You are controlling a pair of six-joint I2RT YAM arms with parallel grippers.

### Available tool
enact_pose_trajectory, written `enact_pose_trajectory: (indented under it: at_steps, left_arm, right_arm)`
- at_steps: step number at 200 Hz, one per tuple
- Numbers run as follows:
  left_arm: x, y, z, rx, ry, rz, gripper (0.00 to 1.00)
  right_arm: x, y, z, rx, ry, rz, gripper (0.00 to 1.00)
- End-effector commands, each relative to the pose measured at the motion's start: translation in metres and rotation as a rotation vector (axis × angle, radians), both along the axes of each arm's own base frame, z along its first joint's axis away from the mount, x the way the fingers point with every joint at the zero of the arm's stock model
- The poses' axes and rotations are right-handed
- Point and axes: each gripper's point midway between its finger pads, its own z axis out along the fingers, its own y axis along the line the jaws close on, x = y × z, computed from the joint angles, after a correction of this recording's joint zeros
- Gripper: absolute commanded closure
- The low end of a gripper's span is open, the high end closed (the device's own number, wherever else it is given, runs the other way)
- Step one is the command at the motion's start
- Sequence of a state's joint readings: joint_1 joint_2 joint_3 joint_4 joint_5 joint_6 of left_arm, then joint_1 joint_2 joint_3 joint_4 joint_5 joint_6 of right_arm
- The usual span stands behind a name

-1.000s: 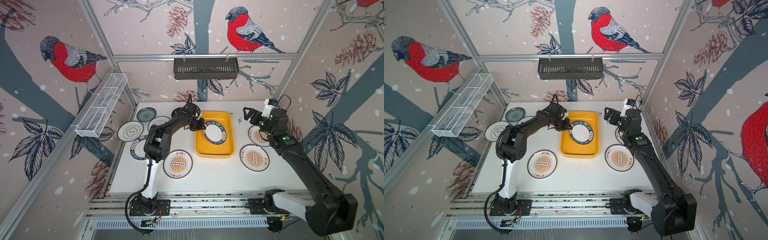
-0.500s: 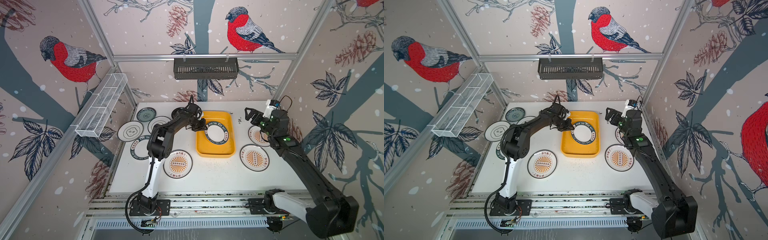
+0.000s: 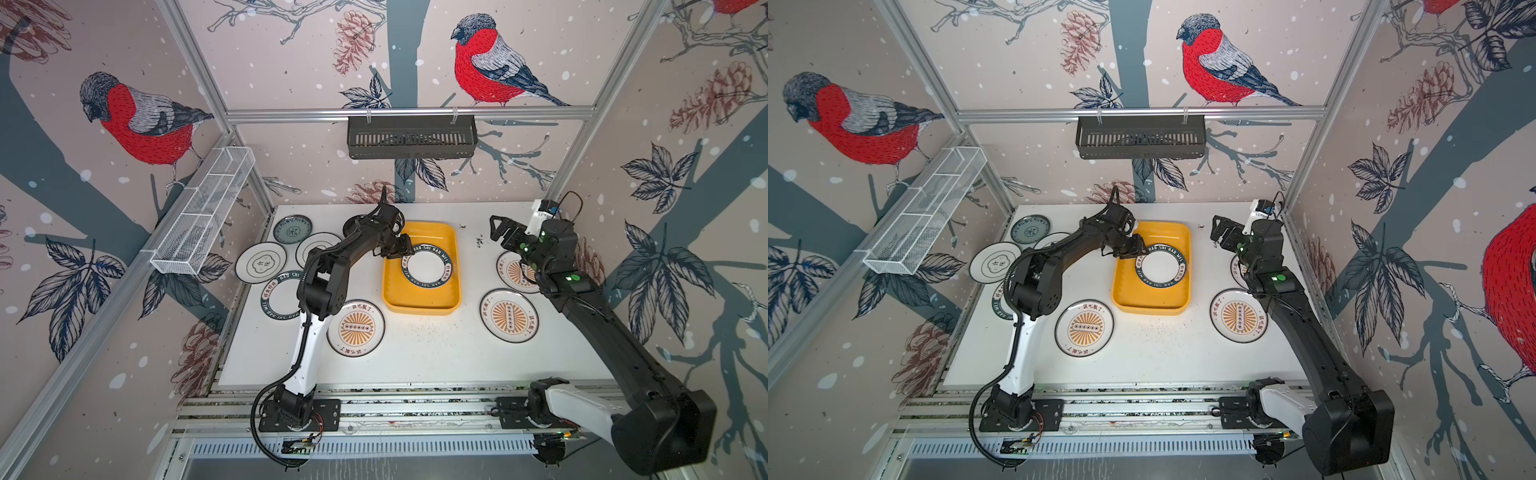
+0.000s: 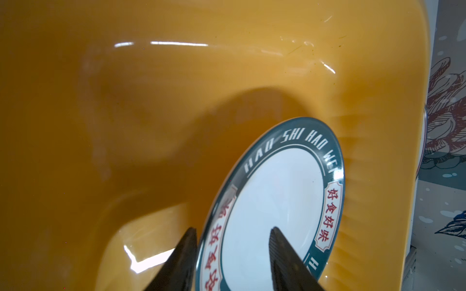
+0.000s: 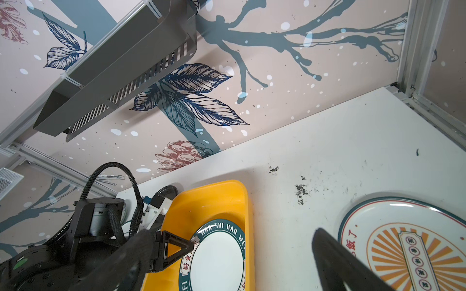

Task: Place the plates into the plastic bin on the countertop
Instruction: Place the plate in the plastic bin, then pick up the plate from the center of the table.

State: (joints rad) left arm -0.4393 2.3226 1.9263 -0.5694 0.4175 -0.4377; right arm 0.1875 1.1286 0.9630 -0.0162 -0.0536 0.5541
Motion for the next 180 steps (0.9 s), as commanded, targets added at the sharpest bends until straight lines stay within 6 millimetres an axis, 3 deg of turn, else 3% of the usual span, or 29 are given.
enact_pose_trajectory:
  at_steps: [1,49,103,131,152,180]
  left_arm:
    - [0.004,-0.001,0.012,-0.004,-0.021,0.001,0.46]
    - [0.022,0.013,0.050,0.054,-0.171,0.074,0.35]
    - [0.026,0.023,0.136,-0.055,-0.369,0.170,0.29]
    - [0.009,0.048,0.154,-0.095,-0.390,0.271,0.26]
    - [-0.012,0.076,0.154,-0.095,-0.386,0.372,0.22]
    - [-0.052,0.117,0.146,-0.116,-0.372,0.512,0.14]
  right_arm:
    - [0.003,-0.001,0.008,0.004,-0.024,-0.011,0.01]
    - [0.005,0.001,0.008,-0.001,-0.026,0.001,0.00]
    - [0.015,0.013,-0.001,-0.010,-0.009,0.067,0.00]
    - [0.024,0.026,0.006,-0.017,-0.022,0.137,0.00]
    - [0.032,0.045,-0.009,0.015,0.022,0.222,0.01]
    - [0.023,0.070,-0.026,-0.017,0.058,0.325,0.01]
